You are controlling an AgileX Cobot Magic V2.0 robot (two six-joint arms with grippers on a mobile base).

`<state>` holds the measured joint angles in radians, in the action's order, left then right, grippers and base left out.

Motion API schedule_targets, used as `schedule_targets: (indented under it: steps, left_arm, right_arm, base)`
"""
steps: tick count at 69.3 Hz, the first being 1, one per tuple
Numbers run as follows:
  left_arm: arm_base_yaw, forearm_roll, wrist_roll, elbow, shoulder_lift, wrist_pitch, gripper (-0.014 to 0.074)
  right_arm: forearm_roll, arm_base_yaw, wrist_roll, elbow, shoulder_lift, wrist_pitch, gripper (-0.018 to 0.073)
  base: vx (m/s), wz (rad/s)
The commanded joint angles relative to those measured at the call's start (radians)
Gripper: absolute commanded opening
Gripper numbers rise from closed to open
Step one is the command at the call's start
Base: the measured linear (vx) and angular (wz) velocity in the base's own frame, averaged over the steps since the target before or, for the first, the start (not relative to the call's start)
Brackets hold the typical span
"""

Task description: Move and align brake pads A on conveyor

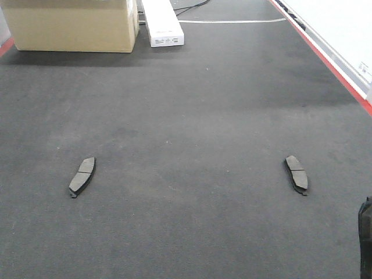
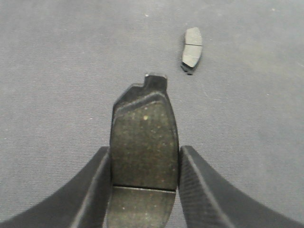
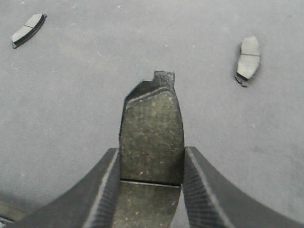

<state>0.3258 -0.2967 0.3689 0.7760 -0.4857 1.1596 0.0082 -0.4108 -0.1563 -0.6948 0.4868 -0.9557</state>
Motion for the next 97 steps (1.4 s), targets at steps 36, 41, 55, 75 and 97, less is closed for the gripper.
schedule_targets:
  steps: [36,41,55,75,97]
  left_arm:
    - [0.001,-0.022,0.004,0.026,-0.006,-0.065,-0.0006]
    - [0.001,-0.022,0.004,0.026,-0.006,-0.065,-0.0006]
    - [0.001,-0.022,0.004,0.026,-0.006,-0.065,-0.0006]
    - [0.001,-0.022,0.004,0.026,-0.006,-0.071,-0.0006]
    - [0.001,-0.004,0.008,0.029,-0.088,-0.155,-0.0006]
  right_arm:
    - [-0.008,0.001,0.002,-0.028,0.006,0.082,-0.0012]
    - [-0.008,0.001,0.002,-0.028,0.006,0.082,-0.0012]
    - [-0.008,0.001,0.002,-0.028,0.006,0.082,-0.0012]
    - [-0.008,0.001,0.002,-0.028,0.006,0.082,-0.0012]
    - [-0.008,0.001,0.002,-0.028,0.006,0.082,-0.0012]
  base:
    - [0.01,0.01]
    - [0.00,0.00]
    - [0.00,0.00]
    - [0.00,0.00]
    - [0.00,0.00]
